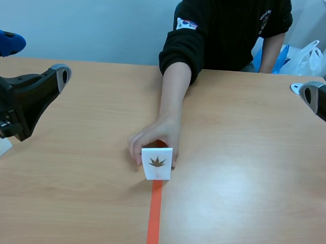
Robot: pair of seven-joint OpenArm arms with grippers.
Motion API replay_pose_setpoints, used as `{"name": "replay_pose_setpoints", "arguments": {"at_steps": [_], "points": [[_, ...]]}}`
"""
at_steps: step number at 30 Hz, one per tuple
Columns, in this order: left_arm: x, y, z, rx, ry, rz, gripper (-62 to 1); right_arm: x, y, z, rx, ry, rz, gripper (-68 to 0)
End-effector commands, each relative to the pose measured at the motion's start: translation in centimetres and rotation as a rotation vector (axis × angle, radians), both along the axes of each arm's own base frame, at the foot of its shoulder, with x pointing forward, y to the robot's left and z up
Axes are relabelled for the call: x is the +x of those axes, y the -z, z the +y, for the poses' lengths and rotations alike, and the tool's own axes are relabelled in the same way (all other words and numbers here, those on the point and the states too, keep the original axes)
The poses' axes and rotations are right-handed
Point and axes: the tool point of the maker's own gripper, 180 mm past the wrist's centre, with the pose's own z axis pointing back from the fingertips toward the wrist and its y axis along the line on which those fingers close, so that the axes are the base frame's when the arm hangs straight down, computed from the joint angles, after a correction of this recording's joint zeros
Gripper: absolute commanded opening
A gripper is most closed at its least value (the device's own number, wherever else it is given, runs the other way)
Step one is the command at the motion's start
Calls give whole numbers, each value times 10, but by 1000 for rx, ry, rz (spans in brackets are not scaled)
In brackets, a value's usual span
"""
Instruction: Sort the leaf by its shape. The table is split by an orange tape line. A compound leaf with several leaflets goes to the left side, a simple leaf with one blade goes to the right side. Return to the home posture when a red brick is placed on the table.
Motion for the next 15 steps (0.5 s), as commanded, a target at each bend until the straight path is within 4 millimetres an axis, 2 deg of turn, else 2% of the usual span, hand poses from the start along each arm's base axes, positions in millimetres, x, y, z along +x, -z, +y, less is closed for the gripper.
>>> {"name": "replay_pose_setpoints", "arguments": {"at_steps": [1, 6, 9, 15], "points": [[1, -4, 0, -29, -12, -14, -65, 3, -8, -3, -5, -2, -31, -175], [1, 6, 3, -29, -23, 12, -65, 3, -8, -3, -5, -2, -31, -175], [0, 23, 4, -15, -23, 69, -65, 3, -8, -3, -5, -2, -31, -175], [-16, 61, -18, 22, 144, 185, -69, 3, -8, -3, -5, -2, -31, -175]]}}
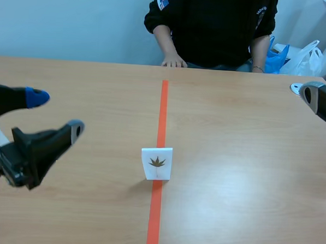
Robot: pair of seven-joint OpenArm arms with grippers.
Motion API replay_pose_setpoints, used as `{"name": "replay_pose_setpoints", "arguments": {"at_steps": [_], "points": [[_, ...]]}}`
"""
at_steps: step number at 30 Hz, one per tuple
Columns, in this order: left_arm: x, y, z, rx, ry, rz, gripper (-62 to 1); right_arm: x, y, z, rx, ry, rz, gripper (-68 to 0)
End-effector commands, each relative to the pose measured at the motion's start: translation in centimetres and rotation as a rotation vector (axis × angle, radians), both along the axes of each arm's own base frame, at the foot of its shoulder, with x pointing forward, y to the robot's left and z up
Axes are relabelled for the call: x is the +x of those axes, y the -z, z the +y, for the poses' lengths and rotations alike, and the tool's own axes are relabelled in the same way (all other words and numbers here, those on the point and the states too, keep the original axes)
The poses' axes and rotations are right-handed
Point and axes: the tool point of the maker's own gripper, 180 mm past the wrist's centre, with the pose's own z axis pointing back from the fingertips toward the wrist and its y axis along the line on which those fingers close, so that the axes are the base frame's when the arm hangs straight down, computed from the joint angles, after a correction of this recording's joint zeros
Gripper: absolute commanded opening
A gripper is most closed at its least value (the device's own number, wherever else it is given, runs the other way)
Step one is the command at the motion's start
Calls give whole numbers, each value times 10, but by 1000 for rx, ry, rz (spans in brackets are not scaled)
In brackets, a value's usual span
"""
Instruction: Sort the leaf by its shape. The table is split by an orange tape line. A compound leaf with several leaflets goes to the left side, a simple leaf with one blade goes to the right side. Return to the home posture when a red brick is placed on the table.
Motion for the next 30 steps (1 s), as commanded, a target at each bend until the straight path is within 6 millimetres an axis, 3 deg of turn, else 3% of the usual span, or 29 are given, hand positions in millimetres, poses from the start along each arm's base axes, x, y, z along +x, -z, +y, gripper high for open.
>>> {"name": "replay_pose_setpoints", "arguments": {"at_steps": [1, 5, 15, 30], "points": [[1, -1, -7, 20, 60, -20, -69, 3, -8, -3, -5, -2, -30, -175], [2, 24, -14, 103, 152, 12, -69, 3, -8, -3, -5, -2, -30, -175], [26, 76, -27, 180, 245, 77, -69, 3, -8, -3, -5, -2, -30, -175], [33, 127, -105, 178, 392, 140, -69, 3, -8, -3, -5, -2, -31, -175]]}}
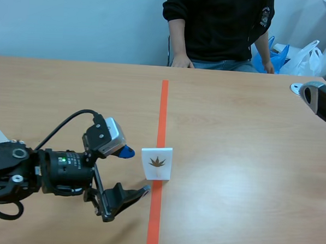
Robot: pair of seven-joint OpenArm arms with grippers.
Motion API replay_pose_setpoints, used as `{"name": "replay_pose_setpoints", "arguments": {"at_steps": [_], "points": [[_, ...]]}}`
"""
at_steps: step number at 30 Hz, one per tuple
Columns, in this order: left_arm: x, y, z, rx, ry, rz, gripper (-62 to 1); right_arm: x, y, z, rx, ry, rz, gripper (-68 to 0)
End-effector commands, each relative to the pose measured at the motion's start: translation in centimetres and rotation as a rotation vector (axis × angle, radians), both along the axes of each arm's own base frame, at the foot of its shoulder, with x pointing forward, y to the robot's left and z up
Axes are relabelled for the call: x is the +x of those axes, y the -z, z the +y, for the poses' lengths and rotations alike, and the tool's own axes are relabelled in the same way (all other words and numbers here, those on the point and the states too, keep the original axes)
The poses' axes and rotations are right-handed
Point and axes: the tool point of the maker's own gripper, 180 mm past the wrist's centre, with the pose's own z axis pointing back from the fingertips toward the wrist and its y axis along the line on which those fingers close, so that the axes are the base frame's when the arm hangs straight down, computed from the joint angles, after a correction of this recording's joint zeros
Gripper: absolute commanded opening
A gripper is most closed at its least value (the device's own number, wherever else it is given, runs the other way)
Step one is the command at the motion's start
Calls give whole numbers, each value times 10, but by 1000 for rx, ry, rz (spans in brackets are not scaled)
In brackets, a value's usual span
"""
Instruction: Sort the leaf by its shape. The table is split by an orange tape line. A compound leaf with several leaflets goes to the left side, a simple leaf with one blade goes to the right side. Return to the home posture when a red brick is placed on the table.
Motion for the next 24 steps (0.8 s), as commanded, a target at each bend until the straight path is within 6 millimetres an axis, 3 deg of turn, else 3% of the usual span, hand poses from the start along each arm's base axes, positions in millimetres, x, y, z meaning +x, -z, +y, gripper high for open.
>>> {"name": "replay_pose_setpoints", "arguments": {"at_steps": [1, 9, 18, 20, 24], "points": [[9, -14, -13, -51, 1, -31, -69, 3, -9, -3, -4, -2, -32, -175], [27, -12, -32, -78, -18, -31, -69, 3, -9, -3, -3, -3, -34, -175], [34, -7, -40, -84, -25, -35, -70, 3, -9, -3, -2, -3, -35, -175], [34, -8, -40, -87, -25, -36, -100, 3, -10, -3, 0, -4, -37, -175], [36, -9, -39, -88, -33, -47, -228, 3, -10, -3, 0, -4, -37, -175]]}}
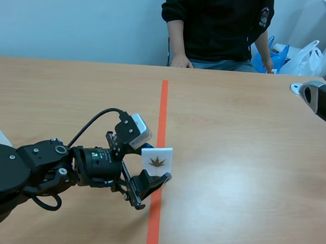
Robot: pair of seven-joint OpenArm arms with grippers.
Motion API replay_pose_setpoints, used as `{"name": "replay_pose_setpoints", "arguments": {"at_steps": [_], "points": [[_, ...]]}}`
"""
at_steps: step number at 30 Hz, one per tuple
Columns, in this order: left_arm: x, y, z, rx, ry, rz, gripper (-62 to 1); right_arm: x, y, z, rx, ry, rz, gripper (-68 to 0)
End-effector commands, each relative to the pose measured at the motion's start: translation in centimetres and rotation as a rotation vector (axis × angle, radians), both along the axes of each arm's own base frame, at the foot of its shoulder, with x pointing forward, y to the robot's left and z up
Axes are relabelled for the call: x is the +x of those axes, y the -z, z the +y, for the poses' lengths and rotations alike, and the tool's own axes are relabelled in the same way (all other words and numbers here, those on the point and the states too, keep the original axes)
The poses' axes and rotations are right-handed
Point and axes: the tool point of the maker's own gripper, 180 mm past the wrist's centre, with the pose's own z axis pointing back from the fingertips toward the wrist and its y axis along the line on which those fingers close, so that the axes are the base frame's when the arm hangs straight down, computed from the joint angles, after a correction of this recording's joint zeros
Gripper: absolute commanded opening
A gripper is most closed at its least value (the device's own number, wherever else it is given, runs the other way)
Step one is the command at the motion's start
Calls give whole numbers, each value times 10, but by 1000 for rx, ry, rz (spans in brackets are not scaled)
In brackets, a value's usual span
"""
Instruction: Sort the leaf by its shape. The table is split by an orange tape line. A compound leaf with several leaflets goes to the left side, a simple leaf with one blade goes to the right side. Return to the home posture when a red brick is placed on the table.
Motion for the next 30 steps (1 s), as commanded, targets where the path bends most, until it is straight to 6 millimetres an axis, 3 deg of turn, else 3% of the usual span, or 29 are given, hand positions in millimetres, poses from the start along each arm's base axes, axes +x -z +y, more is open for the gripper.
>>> {"name": "replay_pose_setpoints", "arguments": {"at_steps": [1, 14, 30], "points": [[12, -18, -5, -43, -12, -49, -254, 3, -9, -3, -3, -3, -34, -175], [14, -18, -4, -43, -22, -55, -482, 3, -9, -3, -1, -4, -36, -175], [14, -22, -5, -62, -22, -66, -507, 3, -9, -3, -1, -4, -36, -175]]}}
